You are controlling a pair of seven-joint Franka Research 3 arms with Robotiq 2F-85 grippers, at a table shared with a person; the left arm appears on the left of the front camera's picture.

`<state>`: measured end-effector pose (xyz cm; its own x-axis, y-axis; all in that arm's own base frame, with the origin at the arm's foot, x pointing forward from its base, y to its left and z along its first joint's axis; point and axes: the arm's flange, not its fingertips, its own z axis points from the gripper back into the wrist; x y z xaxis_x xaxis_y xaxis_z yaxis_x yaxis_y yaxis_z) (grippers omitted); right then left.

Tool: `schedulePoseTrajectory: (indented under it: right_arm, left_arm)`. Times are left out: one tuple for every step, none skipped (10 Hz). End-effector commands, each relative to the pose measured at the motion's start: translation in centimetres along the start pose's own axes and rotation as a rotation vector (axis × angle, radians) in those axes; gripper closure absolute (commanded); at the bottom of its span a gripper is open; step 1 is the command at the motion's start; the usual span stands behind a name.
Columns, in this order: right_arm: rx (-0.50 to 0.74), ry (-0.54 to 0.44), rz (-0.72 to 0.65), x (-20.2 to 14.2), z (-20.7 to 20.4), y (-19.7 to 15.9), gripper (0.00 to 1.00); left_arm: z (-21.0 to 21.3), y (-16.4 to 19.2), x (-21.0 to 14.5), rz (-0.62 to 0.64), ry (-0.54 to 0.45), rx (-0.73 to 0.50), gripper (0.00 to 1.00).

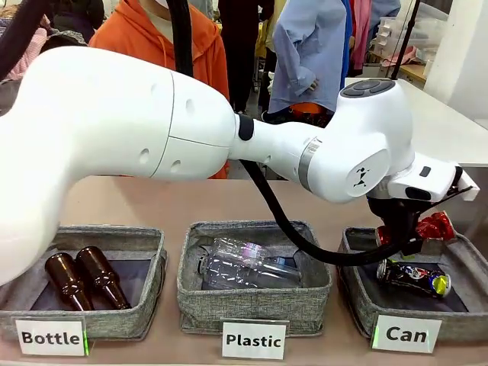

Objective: Sort the can waste into the basket.
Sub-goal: Pick up the can waste from the table and place it in the right Fabric basket.

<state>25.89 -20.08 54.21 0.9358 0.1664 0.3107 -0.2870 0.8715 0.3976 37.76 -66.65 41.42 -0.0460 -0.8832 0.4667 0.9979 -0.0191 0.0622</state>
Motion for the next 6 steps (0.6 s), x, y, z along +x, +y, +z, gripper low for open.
schedulePoseTrajectory:
  right_arm:
    - [-0.014,0.015,-0.018,0.3,0.2,0.1,0.00]
    - [-0.014,0.015,-0.018,0.3,0.2,0.1,0.00]
    - [-0.014,0.015,-0.018,0.3,0.2,0.1,0.00]
    - [-0.014,0.015,-0.018,0.3,0.2,0.1,0.00]
    - [-0.014,0.015,-0.018,0.3,0.2,0.1,0.00]
    - [-0.014,0.015,-0.018,0.3,0.2,0.1,0.00]
  left_arm:
    - [0.9,0.0,-0.1,-0.019,-0.017,-0.020,0.15]
    - [1.2,-0.1,-0.1,-0.023,-0.015,-0.021,0.05]
    - [1.5,-0.1,-0.2,-0.029,-0.018,-0.023,0.00]
    - [2.1,-0.4,-0.4,-0.034,-0.026,-0.022,0.00]
    - [3.4,-0.7,-1.0,-0.030,-0.051,-0.030,0.00]
    - [5.1,-1.0,-2.0,-0.031,-0.074,-0.040,0.00]
